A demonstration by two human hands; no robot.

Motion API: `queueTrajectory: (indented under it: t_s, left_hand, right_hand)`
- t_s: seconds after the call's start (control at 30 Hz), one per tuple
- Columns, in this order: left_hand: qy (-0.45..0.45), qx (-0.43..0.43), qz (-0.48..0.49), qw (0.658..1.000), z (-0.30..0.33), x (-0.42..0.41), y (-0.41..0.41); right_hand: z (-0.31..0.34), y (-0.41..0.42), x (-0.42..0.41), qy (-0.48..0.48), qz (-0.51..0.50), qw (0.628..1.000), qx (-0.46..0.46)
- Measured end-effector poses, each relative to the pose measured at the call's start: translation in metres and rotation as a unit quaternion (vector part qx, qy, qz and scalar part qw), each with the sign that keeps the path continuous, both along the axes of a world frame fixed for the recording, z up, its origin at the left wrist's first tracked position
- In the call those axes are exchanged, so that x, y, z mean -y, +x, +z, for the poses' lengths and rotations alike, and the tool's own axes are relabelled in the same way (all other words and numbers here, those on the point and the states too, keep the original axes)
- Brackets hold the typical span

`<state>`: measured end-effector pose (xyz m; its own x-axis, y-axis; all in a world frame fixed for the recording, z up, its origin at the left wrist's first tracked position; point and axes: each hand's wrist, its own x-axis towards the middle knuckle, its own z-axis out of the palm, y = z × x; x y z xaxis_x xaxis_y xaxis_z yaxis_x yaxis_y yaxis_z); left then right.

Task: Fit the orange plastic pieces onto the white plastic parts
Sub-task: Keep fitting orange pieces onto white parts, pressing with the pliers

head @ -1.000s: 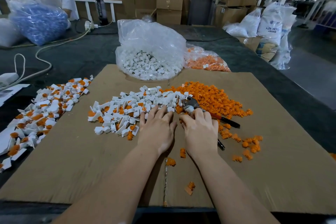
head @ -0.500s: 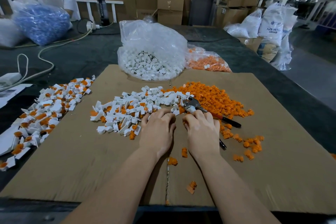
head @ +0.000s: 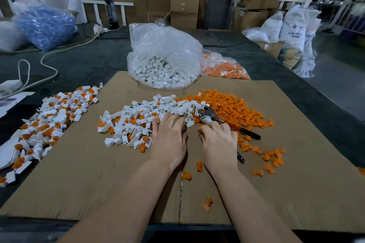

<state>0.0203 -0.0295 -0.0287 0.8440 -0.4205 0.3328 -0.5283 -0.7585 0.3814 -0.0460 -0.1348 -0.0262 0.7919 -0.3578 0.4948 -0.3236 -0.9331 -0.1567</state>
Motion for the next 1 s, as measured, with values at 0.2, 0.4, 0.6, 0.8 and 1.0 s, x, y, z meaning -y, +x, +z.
queueTrajectory:
  t_s: [0.2, 0.4, 0.6, 0.8, 1.0]
  left_hand:
    - [0.112, -0.002, -0.026, 0.993, -0.003, 0.011, 0.005]
    - [0.068, 0.033, -0.023, 0.997, 0.002, 0.012, 0.005]
    - [0.010, 0.064, 0.023, 0.998, 0.005, 0.010, 0.002]
    - [0.022, 0.063, 0.020, 0.998, 0.004, 0.006, 0.001]
    - [-0.028, 0.037, -0.004, 0.999, 0.006, 0.001, -0.003]
  right_hand:
    - [0.000, 0.000, -0.002, -0.015, -0.002, 1.000, 0.017]
    - [0.000, 0.000, -0.001, -0.018, 0.004, 1.000, -0.003]
    - [0.001, -0.001, -0.002, -0.021, 0.005, 1.000, 0.006]
    - [0.000, -0.001, -0.001, -0.018, 0.016, 1.000, -0.011]
    - [0.000, -0.001, -0.001, -0.022, 0.022, 0.999, 0.003]
